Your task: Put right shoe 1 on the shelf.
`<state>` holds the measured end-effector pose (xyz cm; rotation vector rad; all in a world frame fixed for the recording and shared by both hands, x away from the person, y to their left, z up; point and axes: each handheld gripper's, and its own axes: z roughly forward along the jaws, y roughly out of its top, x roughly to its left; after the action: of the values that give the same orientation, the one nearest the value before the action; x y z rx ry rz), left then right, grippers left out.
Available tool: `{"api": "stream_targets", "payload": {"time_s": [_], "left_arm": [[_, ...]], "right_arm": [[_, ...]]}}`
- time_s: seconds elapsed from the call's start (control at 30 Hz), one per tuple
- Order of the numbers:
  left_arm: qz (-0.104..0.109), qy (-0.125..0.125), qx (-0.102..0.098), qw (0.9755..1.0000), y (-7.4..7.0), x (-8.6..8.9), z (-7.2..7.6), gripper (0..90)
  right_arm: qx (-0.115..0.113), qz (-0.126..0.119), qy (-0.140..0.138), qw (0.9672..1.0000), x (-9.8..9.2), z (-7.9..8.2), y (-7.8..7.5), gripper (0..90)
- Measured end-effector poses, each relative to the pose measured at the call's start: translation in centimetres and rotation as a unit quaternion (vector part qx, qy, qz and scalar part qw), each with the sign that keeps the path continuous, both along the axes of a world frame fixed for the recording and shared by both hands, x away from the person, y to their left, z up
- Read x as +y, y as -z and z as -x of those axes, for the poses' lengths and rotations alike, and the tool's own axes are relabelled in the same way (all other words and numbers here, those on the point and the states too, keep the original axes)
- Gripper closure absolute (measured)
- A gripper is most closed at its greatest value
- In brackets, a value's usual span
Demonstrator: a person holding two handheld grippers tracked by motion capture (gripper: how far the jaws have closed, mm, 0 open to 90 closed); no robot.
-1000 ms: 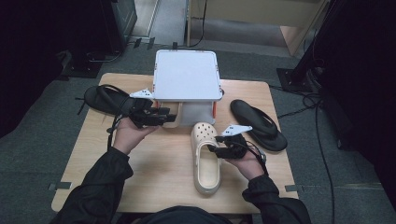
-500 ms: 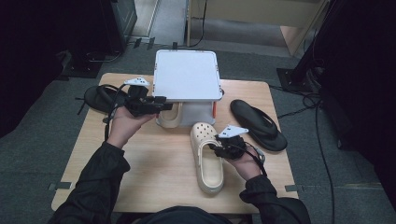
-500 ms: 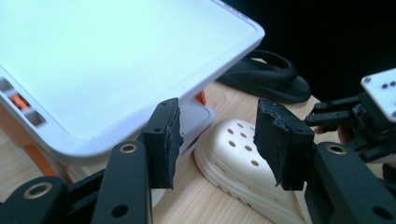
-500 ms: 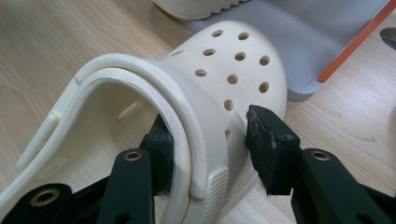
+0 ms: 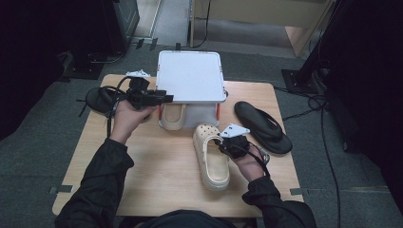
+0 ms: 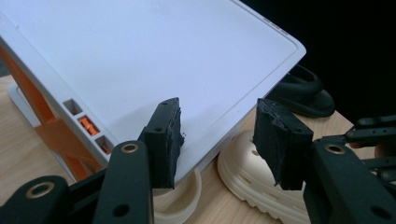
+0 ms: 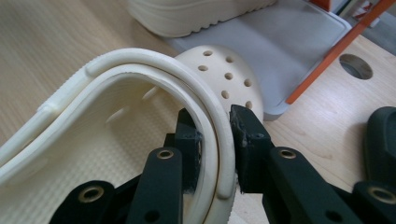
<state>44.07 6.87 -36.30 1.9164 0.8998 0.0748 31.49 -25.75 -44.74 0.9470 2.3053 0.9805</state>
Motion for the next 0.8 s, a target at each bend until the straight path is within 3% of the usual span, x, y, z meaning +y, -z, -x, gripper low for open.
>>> {"api": "stream_targets", "payload": {"time_s": [0.17,0.43,0.67,0.8], "left_arm": [[0.009,-0.002,-0.003,1.0,0.2,0.3,-0.1,52.1],[0.007,0.001,-0.003,1.0,0.2,0.4,-0.1,52.3],[0.005,-0.001,-0.005,1.0,0.2,0.4,-0.1,52.4],[0.006,0.0,-0.005,1.0,0.2,0.4,-0.1,52.6]], "right_arm": [[0.003,-0.007,0.01,0.9999,-0.1,-0.3,-0.8,75.5],[-0.021,-0.008,0.013,0.9997,0.4,-0.9,-2.6,75.4],[-0.015,-0.009,0.023,0.9996,0.9,-3.5,-2.7,75.2],[-0.024,-0.002,0.027,0.9994,1.4,-4.9,-2.4,75.1]]}}
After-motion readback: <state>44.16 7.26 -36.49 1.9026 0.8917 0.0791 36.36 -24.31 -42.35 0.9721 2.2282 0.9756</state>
